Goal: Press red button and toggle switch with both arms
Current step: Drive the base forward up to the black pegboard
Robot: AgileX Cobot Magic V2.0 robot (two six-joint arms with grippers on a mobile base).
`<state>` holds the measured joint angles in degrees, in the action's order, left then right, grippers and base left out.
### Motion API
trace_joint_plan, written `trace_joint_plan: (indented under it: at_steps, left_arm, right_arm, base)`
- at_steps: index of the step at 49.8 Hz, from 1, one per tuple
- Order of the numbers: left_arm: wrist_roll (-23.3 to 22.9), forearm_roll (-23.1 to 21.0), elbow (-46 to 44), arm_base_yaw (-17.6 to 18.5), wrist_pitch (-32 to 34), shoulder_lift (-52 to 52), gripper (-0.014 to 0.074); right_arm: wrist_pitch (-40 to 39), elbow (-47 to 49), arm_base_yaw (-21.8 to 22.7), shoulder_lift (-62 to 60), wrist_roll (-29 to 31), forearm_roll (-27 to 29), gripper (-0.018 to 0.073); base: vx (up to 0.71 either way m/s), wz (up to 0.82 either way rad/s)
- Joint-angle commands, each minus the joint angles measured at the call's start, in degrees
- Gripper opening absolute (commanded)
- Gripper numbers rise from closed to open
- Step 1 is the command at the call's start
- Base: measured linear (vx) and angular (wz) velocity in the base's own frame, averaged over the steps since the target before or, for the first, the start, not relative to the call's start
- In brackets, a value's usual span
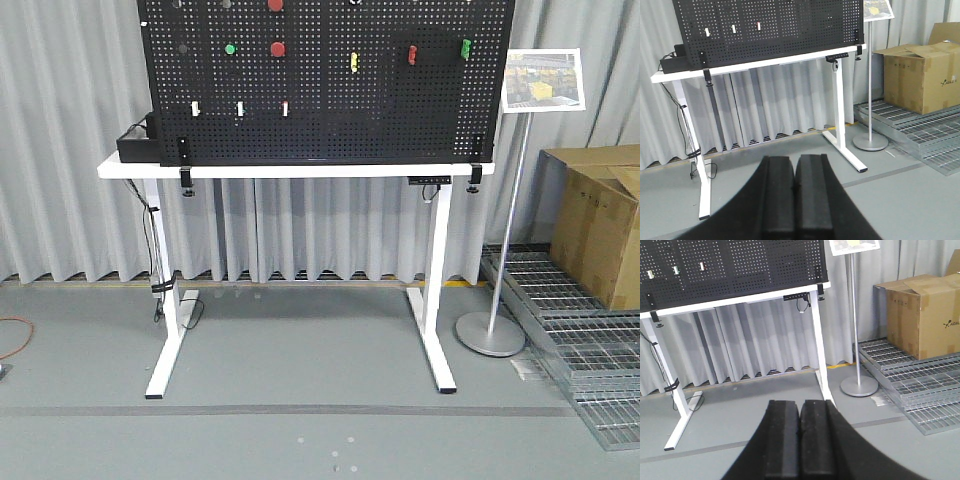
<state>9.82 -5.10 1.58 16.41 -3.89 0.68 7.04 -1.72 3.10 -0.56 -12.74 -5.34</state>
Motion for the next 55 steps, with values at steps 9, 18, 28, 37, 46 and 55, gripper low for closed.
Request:
trace_joint_plan:
  at_steps: [9, 18, 28, 37, 46, 55]
  left_arm:
    - [-0.7, -0.2, 1.9, -0.1, 4.6, 0.9, 0.0002]
    - [-0.7, -0.2, 1.9, -0.1, 4.6, 0.9, 0.0002]
    - [-0.7, -0.2, 1.9, -0.1, 4.6, 0.9, 0.0002]
    - [-0.7, -0.2, 1.9, -0.1, 4.6, 0.9, 0.0002]
    - [-0.7, -0.2, 1.9, -0.1, 4.6, 0.9, 0.0002]
    - [-0.7, -0.2, 1.9, -0.1, 4.6, 0.9, 0.0002]
  right_arm:
    - [-4.9, -0.7, 0.4, -1.0, 0.3, -0.2, -0.0003]
    - [-4.9, -0.7, 0.4, -1.0, 0.3, -0.2, -0.0003]
    - [-4.9, -0.7, 0.4, -1.0, 0.3, -0.2, -0.0003]
    - [-4.9, -0.7, 0.4, -1.0, 0.3, -0.2, -0.0003]
    - [-4.9, -0.7, 0.4, -1.0, 0.3, -0.2, -0.0003]
    - [-4.9, -0.7, 0.4, -1.0, 0.3, -0.2, -0.0003]
  base:
    - [0.0, -0.01]
    - [0.0, 0.0]
    - [0.0, 0.0]
    - [0.01, -0.01]
    - [0.06, -0.02]
    - [0.18, -0.03]
